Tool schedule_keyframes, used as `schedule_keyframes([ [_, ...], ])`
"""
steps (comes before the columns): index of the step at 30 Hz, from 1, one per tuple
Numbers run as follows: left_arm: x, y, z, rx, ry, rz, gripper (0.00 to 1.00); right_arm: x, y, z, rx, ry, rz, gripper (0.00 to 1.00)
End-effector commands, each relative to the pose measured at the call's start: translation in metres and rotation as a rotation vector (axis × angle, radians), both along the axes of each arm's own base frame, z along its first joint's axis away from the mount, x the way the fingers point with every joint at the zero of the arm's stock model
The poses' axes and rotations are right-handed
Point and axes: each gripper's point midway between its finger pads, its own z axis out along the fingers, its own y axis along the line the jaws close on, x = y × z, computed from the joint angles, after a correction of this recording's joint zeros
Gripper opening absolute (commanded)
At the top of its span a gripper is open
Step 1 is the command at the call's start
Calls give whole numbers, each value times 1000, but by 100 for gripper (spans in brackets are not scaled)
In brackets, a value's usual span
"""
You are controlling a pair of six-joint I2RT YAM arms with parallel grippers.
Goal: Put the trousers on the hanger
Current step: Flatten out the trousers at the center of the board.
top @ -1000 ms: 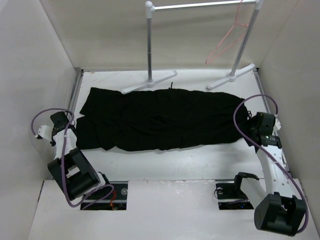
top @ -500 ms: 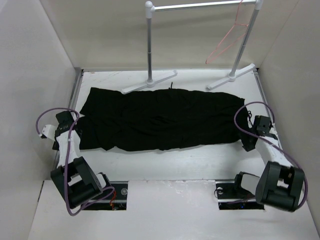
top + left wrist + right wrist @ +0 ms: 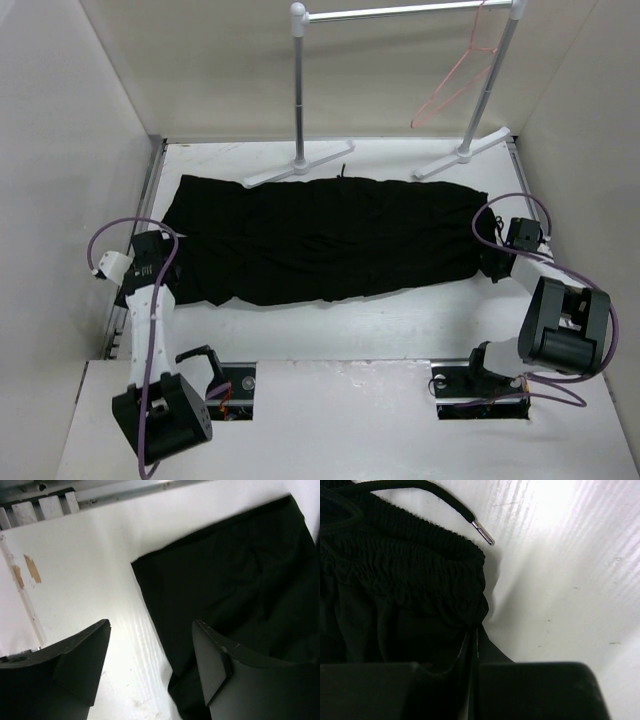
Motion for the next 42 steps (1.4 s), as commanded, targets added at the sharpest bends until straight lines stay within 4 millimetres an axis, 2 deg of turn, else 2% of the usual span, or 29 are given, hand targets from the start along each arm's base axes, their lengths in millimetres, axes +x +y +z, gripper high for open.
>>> schedule_keyframes([
  [1, -27, -14, -5, -7, 67, -35, 66, 2, -2, -6, 37, 12, -44, 5],
  [3, -29, -26, -11, -60, 64, -67, 66, -2, 3, -13, 73, 19, -57, 3],
  [6, -25, -34, -10, -102, 41, -79, 65, -3, 7, -20, 96, 28, -61, 2],
  [8, -25, -37, -11, -143, 37, -55, 60, -4, 7, -21, 99, 35, -64, 2],
  [9, -30, -37, -15, -161, 52, -20, 57, -4, 7, -21, 101, 34, -68, 2],
  [12, -39, -38, -31, -190, 69, 58, 56, -5, 12, -16, 92, 27, -59, 2],
  [15, -41, -23, -52, -169, 102, 126, 56, -6, 15, -11, 79, 11, -44, 2],
  [17, -40, -9, -58, -148, 113, 173, 56, -8, 16, -8, 75, 9, -38, 2],
  [20, -23, 6, -59, -130, 66, 195, 56, -11, 17, -6, 70, 2, -33, 2],
  [22, -10, 11, -60, -125, 38, 190, 51, -11, 17, -5, 65, -3, -26, 2],
  [25, 10, 18, -63, -134, 9, 178, 33, -10, 18, -2, 57, -12, -21, 2],
  [27, 17, 23, -65, -139, 3, 176, 27, -10, 19, -1, 53, -19, -19, 2],
  [31, 27, 36, -62, -134, -3, 170, 10, -13, 20, 2, 36, -29, -15, 2],
  [34, 27, 47, -53, -102, 25, 152, 2, -17, 19, 4, 15, -43, -18, 2],
  [37, 18, 65, -39, -52, 72, 191, 0, -21, 21, 6, 20, -58, -15, 1],
  [39, 19, 76, -24, -26, 85, 195, 0, -26, 32, 11, 67, -83, 15, 0],
  [42, 16, 90, -4, 41, 140, 198, 0, -41, 35, 18, 74, -116, 22, 0],
])
